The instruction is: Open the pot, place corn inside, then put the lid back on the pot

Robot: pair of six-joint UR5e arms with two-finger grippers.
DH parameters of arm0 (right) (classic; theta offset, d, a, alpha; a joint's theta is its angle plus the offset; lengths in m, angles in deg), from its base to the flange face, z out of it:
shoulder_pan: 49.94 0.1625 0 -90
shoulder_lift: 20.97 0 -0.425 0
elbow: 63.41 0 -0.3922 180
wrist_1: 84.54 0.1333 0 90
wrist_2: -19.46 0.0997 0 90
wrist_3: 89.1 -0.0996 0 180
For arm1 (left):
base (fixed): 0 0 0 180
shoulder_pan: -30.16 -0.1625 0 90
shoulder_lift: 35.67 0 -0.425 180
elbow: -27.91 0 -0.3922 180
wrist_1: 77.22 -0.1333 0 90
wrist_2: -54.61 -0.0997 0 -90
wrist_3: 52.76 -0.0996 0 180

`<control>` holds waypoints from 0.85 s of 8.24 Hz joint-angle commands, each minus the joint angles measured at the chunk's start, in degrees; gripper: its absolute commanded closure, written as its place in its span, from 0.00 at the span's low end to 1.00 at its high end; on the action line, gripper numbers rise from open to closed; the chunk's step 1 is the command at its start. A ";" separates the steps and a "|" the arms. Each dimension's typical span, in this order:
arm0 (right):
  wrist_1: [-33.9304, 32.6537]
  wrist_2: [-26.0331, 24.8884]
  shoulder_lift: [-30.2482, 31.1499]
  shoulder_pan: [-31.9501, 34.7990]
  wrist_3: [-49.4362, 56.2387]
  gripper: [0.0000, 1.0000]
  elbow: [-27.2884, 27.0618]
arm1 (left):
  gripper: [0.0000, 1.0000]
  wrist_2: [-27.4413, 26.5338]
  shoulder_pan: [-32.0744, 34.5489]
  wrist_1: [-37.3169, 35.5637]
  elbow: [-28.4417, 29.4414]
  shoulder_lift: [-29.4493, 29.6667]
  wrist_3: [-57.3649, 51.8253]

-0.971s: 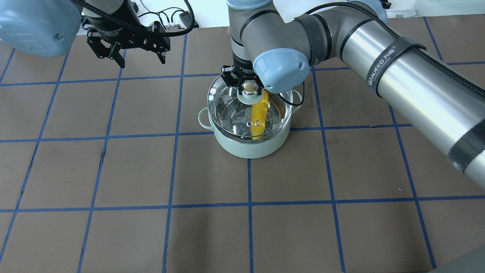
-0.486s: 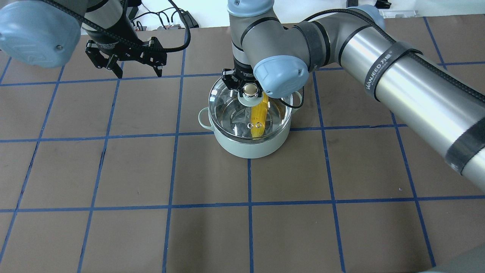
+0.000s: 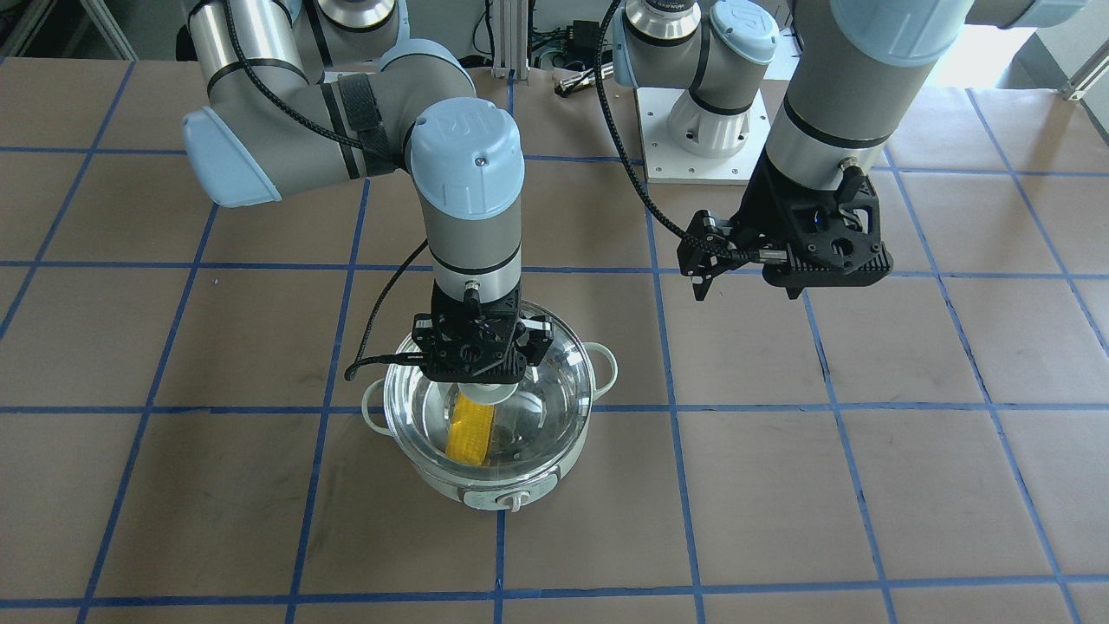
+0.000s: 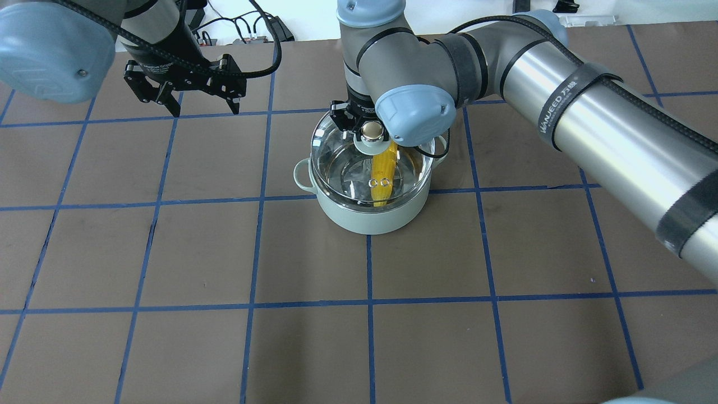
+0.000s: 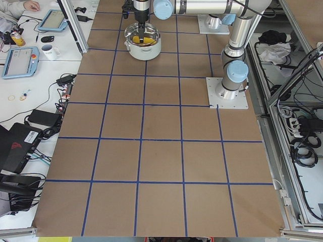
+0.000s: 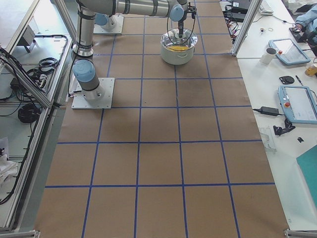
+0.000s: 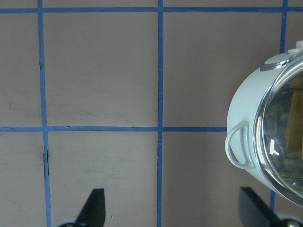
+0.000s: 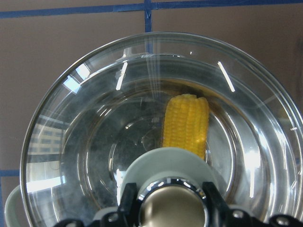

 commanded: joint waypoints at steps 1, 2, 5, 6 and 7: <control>-0.12 -0.25 0.03 -0.03 -0.30 0.81 -0.52 | 0.00 0.01 0.26 -0.03 -0.13 -0.19 0.04; -0.12 -0.08 0.03 -0.03 -0.48 0.81 -0.79 | 0.00 -0.08 0.26 -0.03 -0.13 -0.19 0.04; -0.03 0.36 0.47 -0.03 -0.56 0.81 -0.79 | 0.00 -0.08 0.26 -0.03 -0.13 -0.11 -0.14; 0.06 0.45 0.56 -0.03 -0.48 0.81 -0.79 | 0.00 -0.08 0.26 -0.03 -0.13 -0.10 -0.14; 0.06 0.45 0.56 0.06 -0.48 0.81 -0.79 | 0.00 -0.08 0.26 -0.03 -0.13 -0.10 -0.14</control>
